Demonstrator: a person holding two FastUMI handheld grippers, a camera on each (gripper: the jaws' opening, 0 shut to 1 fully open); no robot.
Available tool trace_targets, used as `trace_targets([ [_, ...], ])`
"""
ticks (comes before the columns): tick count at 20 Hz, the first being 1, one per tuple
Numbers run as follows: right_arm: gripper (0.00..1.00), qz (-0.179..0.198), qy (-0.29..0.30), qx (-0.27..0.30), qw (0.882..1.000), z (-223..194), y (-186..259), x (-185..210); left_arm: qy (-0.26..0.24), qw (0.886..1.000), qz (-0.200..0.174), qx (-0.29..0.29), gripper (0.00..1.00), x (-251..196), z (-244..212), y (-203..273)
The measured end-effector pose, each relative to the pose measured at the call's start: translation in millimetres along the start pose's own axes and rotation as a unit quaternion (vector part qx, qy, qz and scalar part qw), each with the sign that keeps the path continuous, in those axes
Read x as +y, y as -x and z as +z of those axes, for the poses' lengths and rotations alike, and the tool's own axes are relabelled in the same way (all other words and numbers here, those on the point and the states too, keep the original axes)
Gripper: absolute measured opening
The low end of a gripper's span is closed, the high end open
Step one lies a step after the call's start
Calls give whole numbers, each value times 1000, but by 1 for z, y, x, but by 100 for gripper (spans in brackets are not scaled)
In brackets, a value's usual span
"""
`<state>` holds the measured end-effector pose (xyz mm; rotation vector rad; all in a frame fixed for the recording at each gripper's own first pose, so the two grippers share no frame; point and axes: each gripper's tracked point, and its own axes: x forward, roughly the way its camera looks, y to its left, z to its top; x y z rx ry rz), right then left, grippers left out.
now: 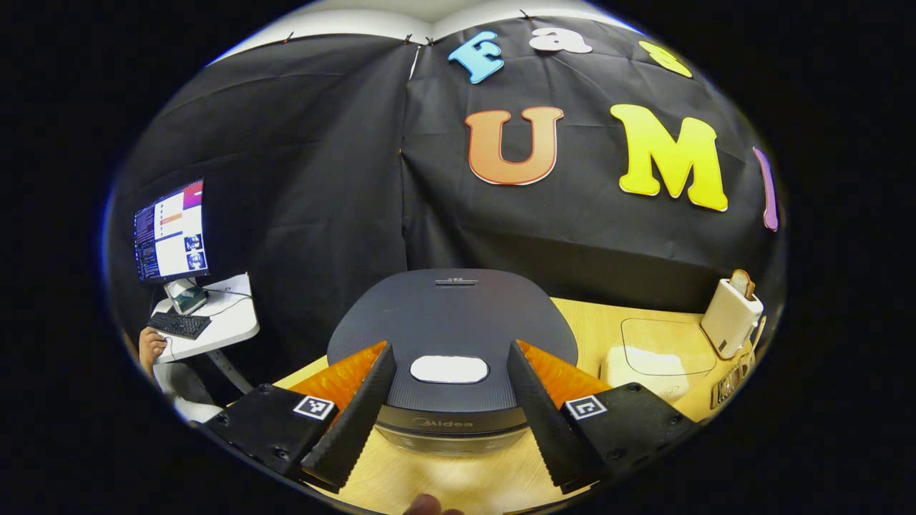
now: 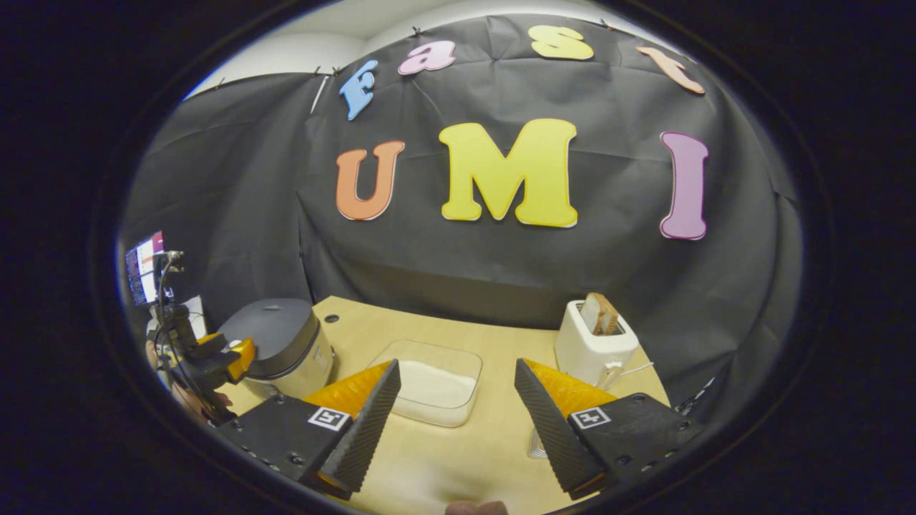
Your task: Close the left gripper, press the button to open the rice cooker; take a wooden spoon from the chopstick holder with the right hand, scoop a spoonful of rice and pour it into the rice cooker, then put the wooden spoon back into the chopstick holder.
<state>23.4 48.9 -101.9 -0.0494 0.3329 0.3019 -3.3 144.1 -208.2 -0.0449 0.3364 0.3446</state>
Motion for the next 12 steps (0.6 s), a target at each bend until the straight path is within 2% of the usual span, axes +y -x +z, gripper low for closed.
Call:
trace_targets([
  [2, 94, 0, -2, 0, 1000, -2, 3, -1, 2, 1000, 0, -8, 100, 1, -4, -1],
  [3, 96, 0, -4, 2, 1000, -3, 5, -2, 3, 1000, 0, -31, 100, 1, 0, 0],
  [4, 96, -1, -5, 3, 1000, -4, 7, -3, 6, 999, -2, -43, 92, 0, -1, 0],
  [5, 96, -1, -4, 2, 1000, -4, 10, -3, 2, 998, -6, -66, 100, 0, 5, 1],
  [10, 96, -12, 12, -10, 1000, 3, 21, -11, -11, 998, -4, -62, 100, 3, 6, 1],
  [12, 96, -33, 11, -19, 999, 6, 25, -24, -8, 998, -12, -57, 100, -2, 9, 7],
])
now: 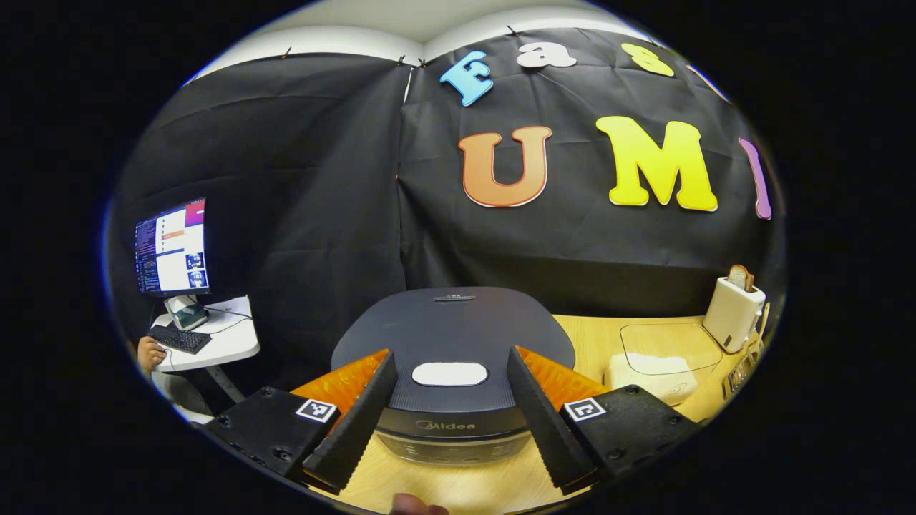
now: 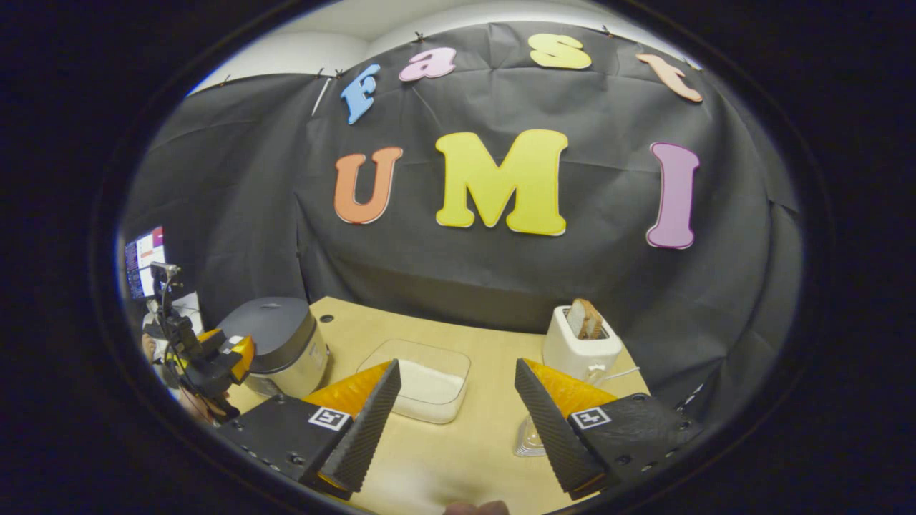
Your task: Close the left gripper, press the button to open the rice cooker; take a wooden spoon from the chopstick holder with the right hand, scoop a spoonful of rice and pour it into the rice cooker, then put the wooden spoon back into the chopstick holder.
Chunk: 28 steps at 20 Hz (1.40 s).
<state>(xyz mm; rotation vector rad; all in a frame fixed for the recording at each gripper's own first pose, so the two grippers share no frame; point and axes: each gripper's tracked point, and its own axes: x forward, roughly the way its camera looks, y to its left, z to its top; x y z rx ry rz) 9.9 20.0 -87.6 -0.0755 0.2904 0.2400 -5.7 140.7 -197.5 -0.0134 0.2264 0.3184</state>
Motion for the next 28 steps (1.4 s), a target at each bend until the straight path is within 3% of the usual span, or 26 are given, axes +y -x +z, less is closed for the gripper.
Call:
trace_targets([
  [4, 97, -47, 3, -11, 999, 5, 6, -25, -11, 999, -28, -35, 99, -14, 42, 12],
  [8, 95, -69, -12, -38, 997, 23, 13, -36, -11, 995, -78, -67, 99, -43, 98, 31],
  [12, 97, -74, -24, -62, 995, 42, 19, -34, 2, 987, -135, -88, 99, -78, 150, 52],
  [16, 97, -82, -37, -98, 991, 71, 29, -34, 8, 981, -161, -110, 99, -105, 190, 71],
  [27, 97, -86, -16, -151, 985, 98, 53, -10, -2, 974, -189, -123, 99, -133, 204, 99],
  [28, 94, -85, -18, -151, 985, 97, 55, -8, 0, 974, -190, -123, 99, -134, 205, 100],
])
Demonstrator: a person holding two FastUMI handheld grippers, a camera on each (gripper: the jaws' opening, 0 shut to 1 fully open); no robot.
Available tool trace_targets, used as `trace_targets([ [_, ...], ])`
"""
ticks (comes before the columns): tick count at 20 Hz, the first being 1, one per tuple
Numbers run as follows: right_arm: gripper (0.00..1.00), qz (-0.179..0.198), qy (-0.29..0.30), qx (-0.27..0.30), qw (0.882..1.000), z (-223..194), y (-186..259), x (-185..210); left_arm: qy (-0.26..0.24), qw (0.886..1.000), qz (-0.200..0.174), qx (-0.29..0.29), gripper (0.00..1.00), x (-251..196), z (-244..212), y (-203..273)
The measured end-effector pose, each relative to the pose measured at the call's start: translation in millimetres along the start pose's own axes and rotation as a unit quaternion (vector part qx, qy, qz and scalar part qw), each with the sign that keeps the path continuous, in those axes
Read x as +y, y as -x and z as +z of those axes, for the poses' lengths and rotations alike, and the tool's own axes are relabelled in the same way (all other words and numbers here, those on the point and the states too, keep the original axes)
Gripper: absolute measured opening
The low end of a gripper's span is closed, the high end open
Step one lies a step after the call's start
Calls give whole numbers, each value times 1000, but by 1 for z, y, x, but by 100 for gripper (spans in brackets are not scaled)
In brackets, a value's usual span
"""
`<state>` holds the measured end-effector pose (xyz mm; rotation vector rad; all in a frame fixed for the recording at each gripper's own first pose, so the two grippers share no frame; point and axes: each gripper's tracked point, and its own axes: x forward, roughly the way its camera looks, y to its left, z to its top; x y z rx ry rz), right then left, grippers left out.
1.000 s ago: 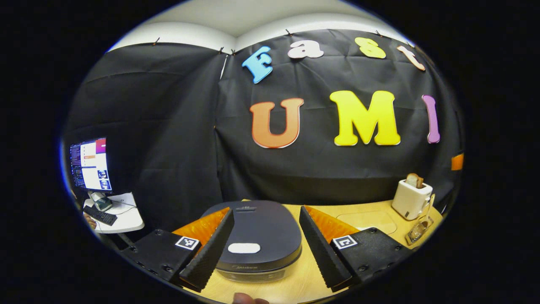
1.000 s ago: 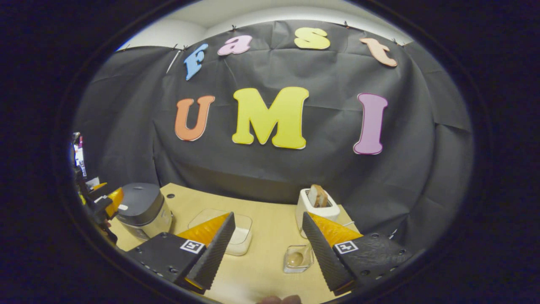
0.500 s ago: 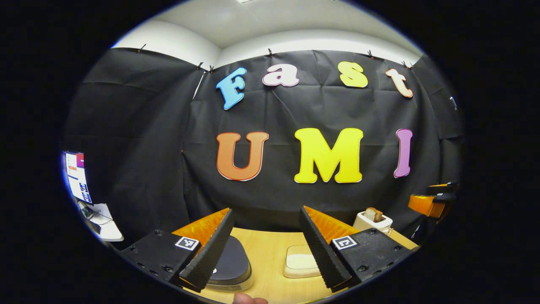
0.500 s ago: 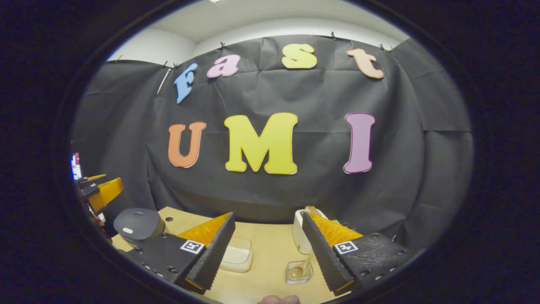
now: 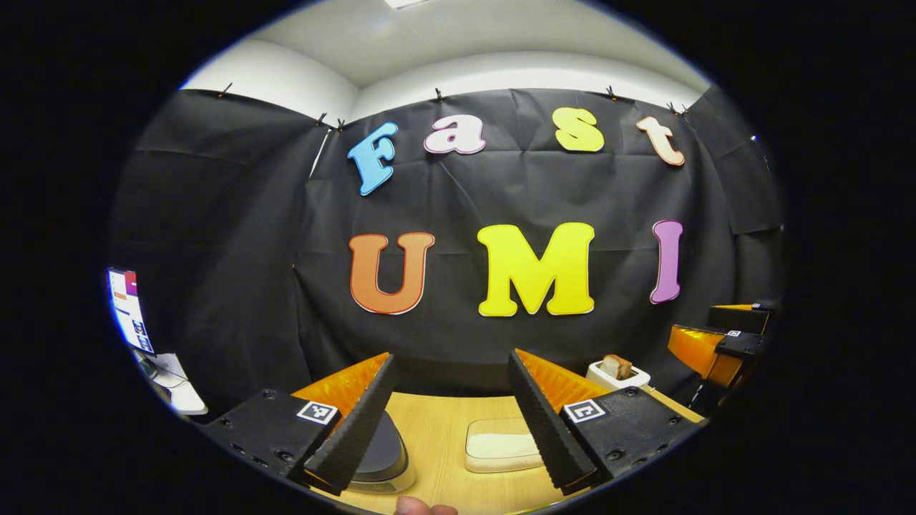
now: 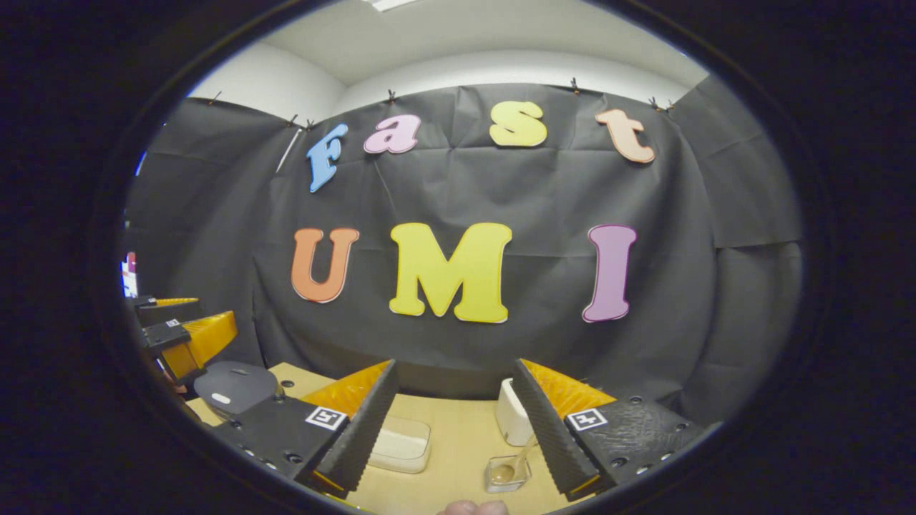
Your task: Close the left gripper, press the button to open the rice cooker; take a wooden spoon from the chopstick holder with the right hand, scoop a spoonful of rice and pour it into the rice cooker, then put the wooden spoon back into the chopstick holder.
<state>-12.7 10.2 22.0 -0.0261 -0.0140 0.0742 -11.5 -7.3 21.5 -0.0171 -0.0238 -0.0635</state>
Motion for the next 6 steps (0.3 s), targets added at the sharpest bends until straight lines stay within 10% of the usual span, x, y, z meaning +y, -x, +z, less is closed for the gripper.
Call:
trace_targets([
  [6, 96, -2, -1, -3, 1000, 3, 9, 4, 10, 1000, -7, -13, 100, -4, 9, 4],
])
